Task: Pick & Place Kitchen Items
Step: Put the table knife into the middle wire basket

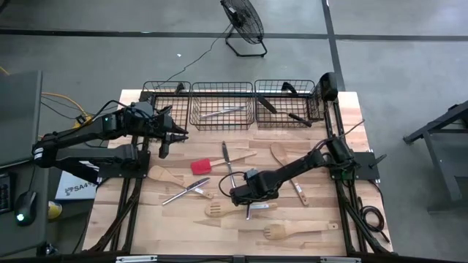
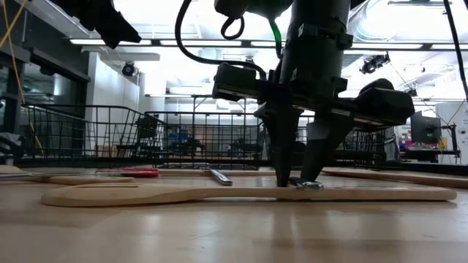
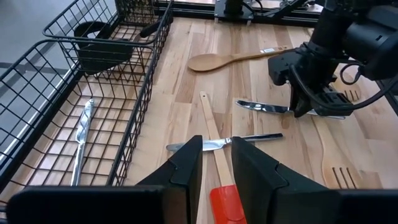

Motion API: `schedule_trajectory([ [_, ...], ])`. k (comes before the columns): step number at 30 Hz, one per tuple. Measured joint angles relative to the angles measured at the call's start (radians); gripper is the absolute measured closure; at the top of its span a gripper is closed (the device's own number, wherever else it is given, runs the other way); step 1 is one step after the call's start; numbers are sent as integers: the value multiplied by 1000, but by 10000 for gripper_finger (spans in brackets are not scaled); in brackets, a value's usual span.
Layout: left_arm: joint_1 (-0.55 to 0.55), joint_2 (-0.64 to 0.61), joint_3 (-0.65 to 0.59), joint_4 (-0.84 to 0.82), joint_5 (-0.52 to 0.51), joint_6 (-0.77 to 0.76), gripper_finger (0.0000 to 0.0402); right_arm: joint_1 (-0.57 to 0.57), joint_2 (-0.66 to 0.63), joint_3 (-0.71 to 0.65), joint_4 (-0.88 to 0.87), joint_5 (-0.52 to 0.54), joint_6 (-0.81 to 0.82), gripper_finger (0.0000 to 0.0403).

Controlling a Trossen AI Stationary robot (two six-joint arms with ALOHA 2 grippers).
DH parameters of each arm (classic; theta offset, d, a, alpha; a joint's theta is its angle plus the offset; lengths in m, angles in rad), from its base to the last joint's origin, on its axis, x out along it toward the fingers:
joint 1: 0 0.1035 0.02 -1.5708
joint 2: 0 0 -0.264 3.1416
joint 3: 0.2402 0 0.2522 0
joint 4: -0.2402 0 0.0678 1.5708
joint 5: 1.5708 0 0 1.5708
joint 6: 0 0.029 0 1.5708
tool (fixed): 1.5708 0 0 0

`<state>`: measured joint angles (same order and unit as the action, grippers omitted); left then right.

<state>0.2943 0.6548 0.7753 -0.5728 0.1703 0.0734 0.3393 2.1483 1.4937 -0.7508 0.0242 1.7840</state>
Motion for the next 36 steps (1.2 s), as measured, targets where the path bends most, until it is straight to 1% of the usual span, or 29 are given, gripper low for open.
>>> schedule_trajectory([
  [15, 0, 0, 0, -7, 0, 0, 316, 0, 1, -3, 0, -20, 3, 312],
  [18, 0, 0, 0, -7, 0, 1, 316, 0, 1, -3, -1, -21, 3, 323],
  [24, 0, 0, 0, -8, 1, 2, 316, 0, 1, -4, -1, -19, 1, 370],
  [31, 0, 0, 0, -25, 1, 4, 316, 1, -16, -5, -4, -1, -24, 371],
  [36, 0, 0, 0, -28, 1, 4, 316, 3, -46, -9, -7, 44, -57, 371],
])
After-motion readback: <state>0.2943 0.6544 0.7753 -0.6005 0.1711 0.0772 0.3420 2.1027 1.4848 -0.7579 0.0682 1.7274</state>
